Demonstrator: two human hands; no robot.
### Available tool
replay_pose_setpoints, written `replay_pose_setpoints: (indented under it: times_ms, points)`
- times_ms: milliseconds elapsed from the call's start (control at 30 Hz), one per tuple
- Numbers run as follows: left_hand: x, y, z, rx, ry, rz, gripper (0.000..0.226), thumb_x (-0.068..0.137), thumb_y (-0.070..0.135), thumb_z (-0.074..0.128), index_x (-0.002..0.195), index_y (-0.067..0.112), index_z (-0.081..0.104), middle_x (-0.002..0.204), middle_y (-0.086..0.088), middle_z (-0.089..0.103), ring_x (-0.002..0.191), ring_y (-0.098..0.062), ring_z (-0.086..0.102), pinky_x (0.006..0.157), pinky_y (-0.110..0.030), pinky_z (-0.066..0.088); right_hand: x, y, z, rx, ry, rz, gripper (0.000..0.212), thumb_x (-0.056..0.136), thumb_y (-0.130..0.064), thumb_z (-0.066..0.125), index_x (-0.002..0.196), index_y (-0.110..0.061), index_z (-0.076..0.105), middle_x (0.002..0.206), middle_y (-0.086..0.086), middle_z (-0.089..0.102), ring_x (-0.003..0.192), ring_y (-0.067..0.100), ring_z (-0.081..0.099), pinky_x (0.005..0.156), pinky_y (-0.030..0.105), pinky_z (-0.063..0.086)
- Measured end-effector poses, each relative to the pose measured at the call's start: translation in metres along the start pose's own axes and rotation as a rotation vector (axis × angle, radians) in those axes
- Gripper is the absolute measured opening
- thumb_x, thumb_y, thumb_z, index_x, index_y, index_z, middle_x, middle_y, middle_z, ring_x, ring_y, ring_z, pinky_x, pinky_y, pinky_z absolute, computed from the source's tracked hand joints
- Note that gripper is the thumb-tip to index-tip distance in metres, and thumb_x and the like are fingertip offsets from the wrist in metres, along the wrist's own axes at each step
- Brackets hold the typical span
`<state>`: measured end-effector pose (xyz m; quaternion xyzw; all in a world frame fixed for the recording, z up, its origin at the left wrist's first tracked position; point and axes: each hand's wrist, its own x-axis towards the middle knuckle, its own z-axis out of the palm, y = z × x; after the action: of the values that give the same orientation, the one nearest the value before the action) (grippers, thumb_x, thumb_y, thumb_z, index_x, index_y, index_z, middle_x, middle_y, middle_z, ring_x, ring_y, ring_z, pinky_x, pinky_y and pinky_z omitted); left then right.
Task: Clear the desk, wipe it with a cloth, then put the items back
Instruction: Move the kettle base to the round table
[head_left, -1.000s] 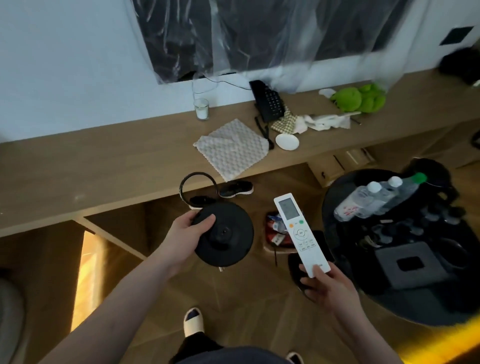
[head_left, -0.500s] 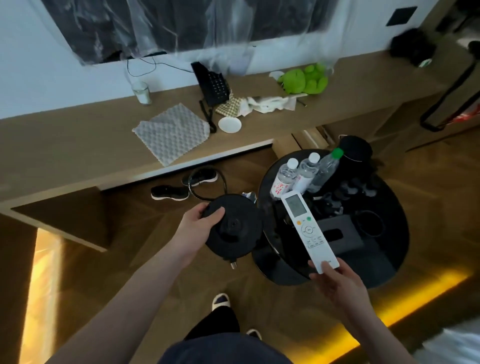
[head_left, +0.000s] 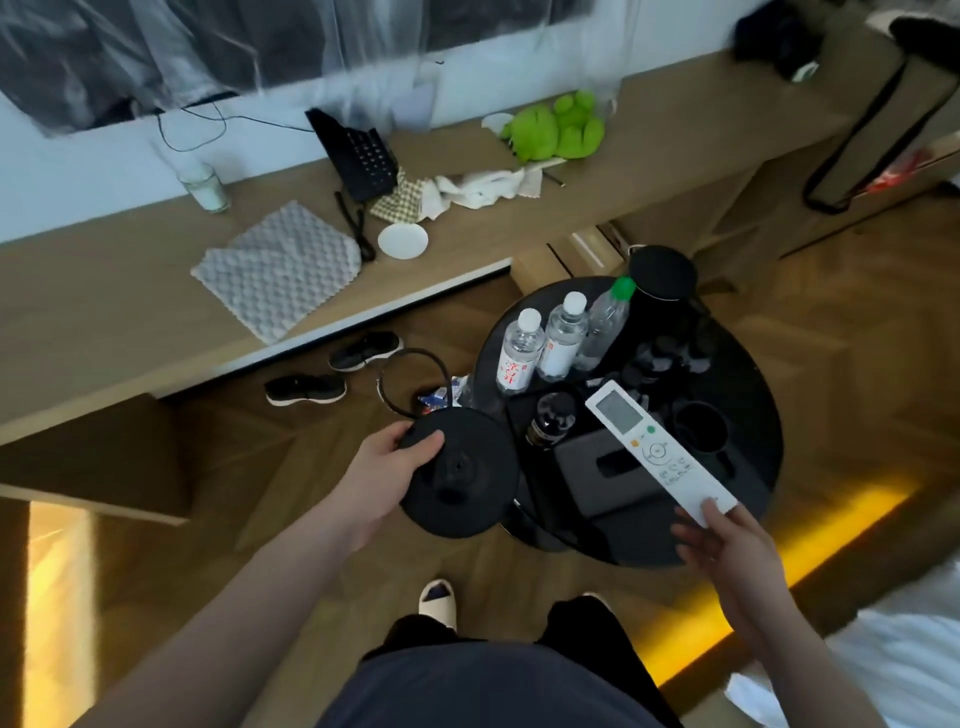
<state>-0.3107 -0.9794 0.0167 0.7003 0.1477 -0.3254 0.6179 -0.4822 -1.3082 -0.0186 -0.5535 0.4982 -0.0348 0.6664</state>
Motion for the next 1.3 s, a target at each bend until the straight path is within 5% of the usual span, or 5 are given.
replay_pose_setpoints:
  times_ms: [200,533,733,900,1300]
  points:
    - [0.0,0.006,0.042,0.005,0.136,-0.011,0.022,0.097,0.031,0.069,0.115,0.019,0.072,0.099,-0.004,0.08,0.084,-0.022,0.077,0.061,-0.025,0.058,0.059,-0.027,-0.036,0.092,0.057,-0.039,0.019,0.107,-0.033,0.052,0.116,-0.025,0.066,0.098,0.007,0.07,0.083,0.021,0.064,0.078,0.037,0.051]
    - [-0.022,0.001,0.151,-0.168,0.412,-0.049,0.027,0.09,0.04,0.074,0.108,0.019,0.075,0.094,-0.007,0.08,0.085,-0.031,0.078,0.088,-0.05,0.06,0.217,-0.062,-0.12,0.223,0.142,-0.003,0.018,0.106,-0.029,0.05,0.103,-0.021,0.065,0.066,-0.006,0.071,0.058,0.01,0.061,0.06,0.029,0.047]
    - [-0.056,-0.001,0.208,-0.179,0.521,-0.036,0.027,0.09,0.04,0.074,0.105,0.017,0.075,0.09,-0.008,0.08,0.079,-0.032,0.078,0.085,-0.051,0.06,0.295,-0.056,-0.145,0.062,0.039,0.091,0.027,0.108,-0.025,0.039,0.129,-0.013,0.05,0.119,0.016,0.063,0.08,0.019,0.06,0.068,0.031,0.047]
    - [-0.077,0.008,0.245,-0.169,0.516,-0.026,0.026,0.092,0.04,0.071,0.105,0.018,0.074,0.088,-0.01,0.08,0.078,-0.031,0.078,0.082,-0.049,0.061,0.315,-0.058,-0.129,-0.049,-0.011,0.223,0.04,0.107,-0.016,0.047,0.142,0.003,0.044,0.094,0.004,0.069,0.081,0.013,0.066,0.068,0.029,0.052]
    - [-0.081,0.025,0.308,-0.164,0.438,0.036,0.025,0.092,0.04,0.073,0.103,0.018,0.076,0.095,-0.011,0.079,0.086,-0.032,0.077,0.087,-0.054,0.06,0.336,-0.057,-0.103,-0.324,-0.18,0.214,0.043,0.107,-0.02,0.047,0.148,-0.008,0.042,0.118,0.006,0.07,0.108,0.021,0.066,0.074,0.033,0.058]
